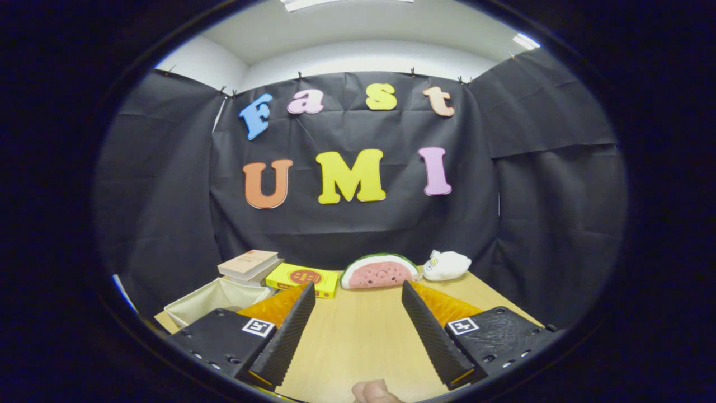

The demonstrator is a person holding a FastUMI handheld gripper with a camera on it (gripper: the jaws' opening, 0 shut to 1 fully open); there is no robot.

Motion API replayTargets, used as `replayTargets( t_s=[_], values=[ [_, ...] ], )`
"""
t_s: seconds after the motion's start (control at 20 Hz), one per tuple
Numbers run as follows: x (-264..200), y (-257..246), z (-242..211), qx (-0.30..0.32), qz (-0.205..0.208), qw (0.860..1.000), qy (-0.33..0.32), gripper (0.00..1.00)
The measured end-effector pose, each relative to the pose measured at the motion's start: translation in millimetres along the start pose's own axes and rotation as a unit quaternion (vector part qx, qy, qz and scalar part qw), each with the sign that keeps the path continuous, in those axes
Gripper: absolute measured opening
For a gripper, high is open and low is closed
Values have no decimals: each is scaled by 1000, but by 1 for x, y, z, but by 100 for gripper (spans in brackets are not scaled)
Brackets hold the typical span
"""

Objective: Open the storage box then place both shoes into the box .Put the left shoe in first, then the right shoe, with the right side of both shoes facing outward in a uniform manner.

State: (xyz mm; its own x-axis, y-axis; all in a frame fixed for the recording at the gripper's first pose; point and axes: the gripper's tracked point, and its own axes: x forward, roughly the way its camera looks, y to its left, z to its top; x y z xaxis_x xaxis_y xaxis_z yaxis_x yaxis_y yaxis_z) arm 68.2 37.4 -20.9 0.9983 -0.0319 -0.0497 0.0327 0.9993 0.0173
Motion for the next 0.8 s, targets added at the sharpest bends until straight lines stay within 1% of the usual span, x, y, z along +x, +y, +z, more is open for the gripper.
replayTargets(
  t_s=[0.15,0.3,0.45,0.6,0.8],
  values=[
    [-12,-18,-7,-10,-4,999,-30,96],
    [-27,-30,-4,13,4,998,-53,96],
    [-35,-48,-8,30,2,998,-58,95],
    [-49,-54,-4,30,4,997,-66,95],
    [-59,-50,-3,24,11,997,-75,95]
  ],
)
